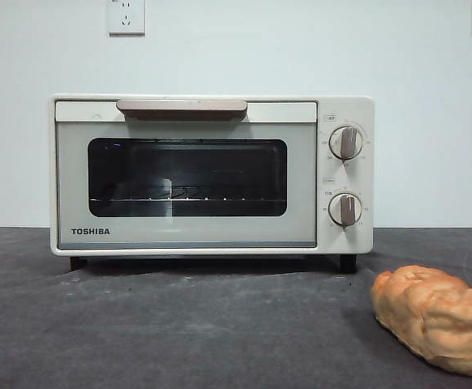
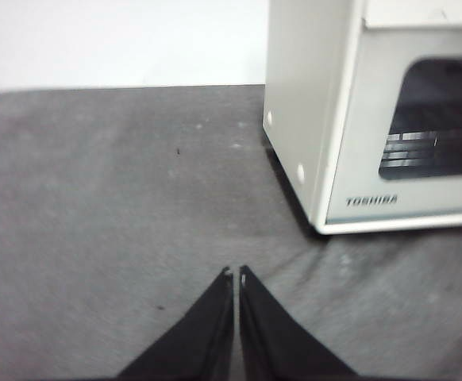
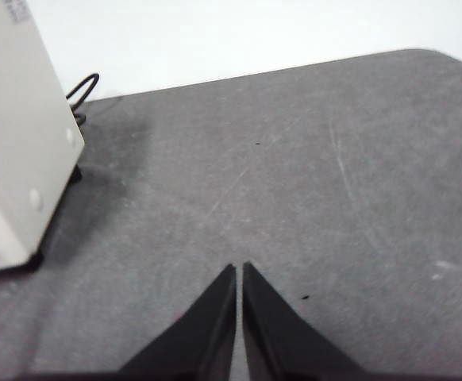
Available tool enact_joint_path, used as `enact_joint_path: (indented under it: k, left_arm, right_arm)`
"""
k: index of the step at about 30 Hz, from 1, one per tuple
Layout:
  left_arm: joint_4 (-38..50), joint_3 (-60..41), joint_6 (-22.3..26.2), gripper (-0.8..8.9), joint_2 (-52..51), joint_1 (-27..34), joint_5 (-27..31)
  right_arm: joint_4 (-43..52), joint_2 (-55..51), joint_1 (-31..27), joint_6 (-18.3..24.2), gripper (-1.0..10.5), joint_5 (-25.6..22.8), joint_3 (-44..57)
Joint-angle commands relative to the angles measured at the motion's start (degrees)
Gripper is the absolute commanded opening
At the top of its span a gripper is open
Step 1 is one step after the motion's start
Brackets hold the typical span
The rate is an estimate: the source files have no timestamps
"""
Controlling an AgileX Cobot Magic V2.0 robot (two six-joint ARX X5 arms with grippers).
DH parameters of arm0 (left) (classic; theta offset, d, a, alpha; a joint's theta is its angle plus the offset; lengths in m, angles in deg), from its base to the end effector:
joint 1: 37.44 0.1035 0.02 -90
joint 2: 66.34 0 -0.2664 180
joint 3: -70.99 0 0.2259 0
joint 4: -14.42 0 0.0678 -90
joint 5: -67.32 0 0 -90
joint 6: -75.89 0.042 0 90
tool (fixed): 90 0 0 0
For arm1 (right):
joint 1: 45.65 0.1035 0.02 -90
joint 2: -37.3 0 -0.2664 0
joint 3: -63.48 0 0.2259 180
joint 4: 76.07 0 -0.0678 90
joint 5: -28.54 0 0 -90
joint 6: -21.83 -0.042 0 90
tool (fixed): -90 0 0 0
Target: The left arm flap open the oven, the right arm pick bread and place it into oven, the left arm flap close the oven
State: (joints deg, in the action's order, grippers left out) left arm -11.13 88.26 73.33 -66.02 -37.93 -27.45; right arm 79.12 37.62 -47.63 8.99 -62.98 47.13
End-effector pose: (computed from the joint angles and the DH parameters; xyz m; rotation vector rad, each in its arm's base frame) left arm 0.0781 -0.0042 0.1544 -0.0502 0.1521 -0.0883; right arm 0.0791 -0.0039 0.1506 0.2242 0.1458 -0.0779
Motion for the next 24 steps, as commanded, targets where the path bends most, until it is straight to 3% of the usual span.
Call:
enact_joint_path:
  k: [1, 10, 17, 24]
  left_arm:
    - [0.3, -1.2, -12.1, 0.19, -0.1, 0.1, -0.1]
    - [2.4, 0.0, -16.8, 0.19, -0.1, 0.1, -0.1]
    - [1.6, 3.9, -24.2, 0.19, 0.0, 0.1, -0.1]
    - [-3.5, 14.2, -22.9, 0.19, 3.1, 0.1, -0.1]
  right_arm:
    - [0.1, -0.1, 0.0, -8.2, 0.1, 0.2, 0.4]
    - [0.3, -0.1, 0.0, -8.9, 0.1, 0.2, 0.3]
    - [0.3, -0.1, 0.0, -8.9, 0.1, 3.4, -3.4]
    - [-0.3, 1.4, 0.0, -9.2, 0.1, 8.0, -12.3]
